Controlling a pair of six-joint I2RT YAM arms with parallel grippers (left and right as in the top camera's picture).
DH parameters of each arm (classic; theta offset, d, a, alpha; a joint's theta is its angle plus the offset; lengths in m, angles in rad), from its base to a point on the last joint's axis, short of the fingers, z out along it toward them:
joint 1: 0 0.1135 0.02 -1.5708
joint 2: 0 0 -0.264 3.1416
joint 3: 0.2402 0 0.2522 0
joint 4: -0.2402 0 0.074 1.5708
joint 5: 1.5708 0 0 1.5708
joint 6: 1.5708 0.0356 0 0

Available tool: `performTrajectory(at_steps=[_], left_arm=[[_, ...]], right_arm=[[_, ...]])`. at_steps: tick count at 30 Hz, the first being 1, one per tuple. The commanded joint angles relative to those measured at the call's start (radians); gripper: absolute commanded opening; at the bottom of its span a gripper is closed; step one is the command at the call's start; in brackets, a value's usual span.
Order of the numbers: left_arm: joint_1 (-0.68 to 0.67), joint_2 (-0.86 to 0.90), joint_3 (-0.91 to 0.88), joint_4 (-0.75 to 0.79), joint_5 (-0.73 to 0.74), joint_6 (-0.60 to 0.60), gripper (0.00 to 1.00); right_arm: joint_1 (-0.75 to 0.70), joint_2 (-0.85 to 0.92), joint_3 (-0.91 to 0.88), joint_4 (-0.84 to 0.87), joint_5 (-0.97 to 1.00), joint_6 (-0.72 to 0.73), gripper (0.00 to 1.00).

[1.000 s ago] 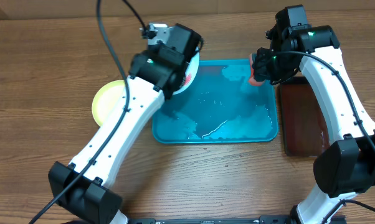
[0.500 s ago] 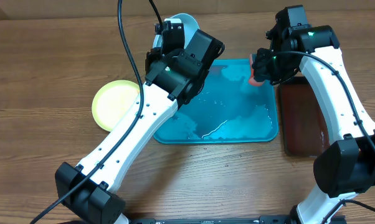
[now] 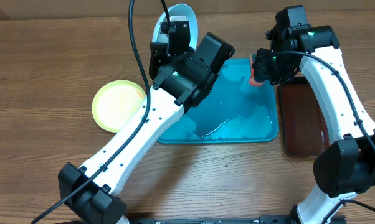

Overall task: Clean dirty plates on tray and stack at the side
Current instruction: 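Raise the white plate upright with the left gripper to drain it, then carry the white plate left and lower it onto the yellow plates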

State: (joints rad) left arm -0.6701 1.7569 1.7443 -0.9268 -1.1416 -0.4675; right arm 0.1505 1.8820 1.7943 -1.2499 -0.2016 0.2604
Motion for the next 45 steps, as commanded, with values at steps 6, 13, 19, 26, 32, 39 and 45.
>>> performTrajectory(at_steps=[6,13,19,26,32,39,45], left_arm=[[-0.056,0.005,0.025,0.051,-0.283,0.000,0.04],[-0.078,0.005,0.025,0.053,-0.309,0.000,0.04],[-0.077,0.005,0.025,0.051,-0.317,0.000,0.04],[-0.092,0.005,0.025,0.045,-0.330,-0.001,0.04],[-0.111,0.005,0.025,0.044,-0.327,-0.001,0.04],[-0.109,0.005,0.025,0.005,-0.224,-0.001,0.04],[-0.040,0.005,0.025,-0.157,0.190,-0.013,0.04]], right_arm=[[-0.001,-0.018,0.020,0.002,0.010,-0.007,0.04],[-0.001,-0.018,0.020,-0.001,0.010,-0.007,0.04],[-0.001,-0.018,0.020,-0.001,0.010,-0.007,0.04],[-0.001,-0.018,0.020,-0.002,0.010,-0.007,0.04],[-0.001,-0.018,0.020,-0.003,0.010,-0.007,0.04],[-0.001,-0.018,0.020,-0.008,0.010,-0.007,0.04],[-0.001,-0.018,0.020,-0.011,0.011,-0.008,0.04]])
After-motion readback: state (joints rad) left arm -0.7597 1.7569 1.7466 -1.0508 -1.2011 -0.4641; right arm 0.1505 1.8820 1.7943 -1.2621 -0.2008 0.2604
